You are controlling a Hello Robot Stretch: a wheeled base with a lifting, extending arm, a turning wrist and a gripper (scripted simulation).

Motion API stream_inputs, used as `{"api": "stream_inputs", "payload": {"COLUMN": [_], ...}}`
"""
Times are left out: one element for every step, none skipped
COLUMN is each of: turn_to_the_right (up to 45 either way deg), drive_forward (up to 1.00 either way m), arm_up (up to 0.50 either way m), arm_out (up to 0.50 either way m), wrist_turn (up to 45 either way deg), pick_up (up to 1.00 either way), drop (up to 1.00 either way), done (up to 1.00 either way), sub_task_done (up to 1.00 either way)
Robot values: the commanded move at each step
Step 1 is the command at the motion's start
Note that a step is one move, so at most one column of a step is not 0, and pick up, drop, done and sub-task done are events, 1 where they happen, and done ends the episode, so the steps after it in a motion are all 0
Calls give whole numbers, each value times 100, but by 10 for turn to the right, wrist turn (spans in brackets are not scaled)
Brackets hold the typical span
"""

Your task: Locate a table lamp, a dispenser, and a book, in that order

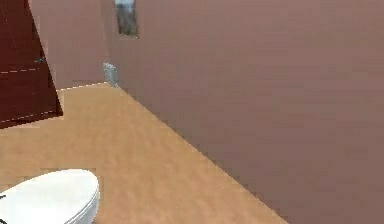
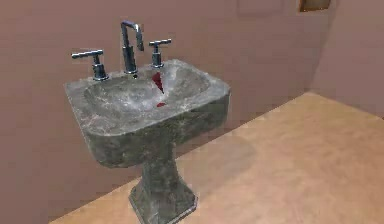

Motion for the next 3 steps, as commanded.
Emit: {"api": "stream_inputs", "payload": {"turn_to_the_right": [0, -210, 0], "drive_forward": [95, 0, 75], "arm_up": [0, 0, 0], "arm_out": [0, 0, 0], "wrist_turn": [0, 0, 0], "pick_up": [0, 0, 0], "drop": [0, 0, 0], "done": [0, 0, 0], "sub_task_done": [0, 0, 0]}}
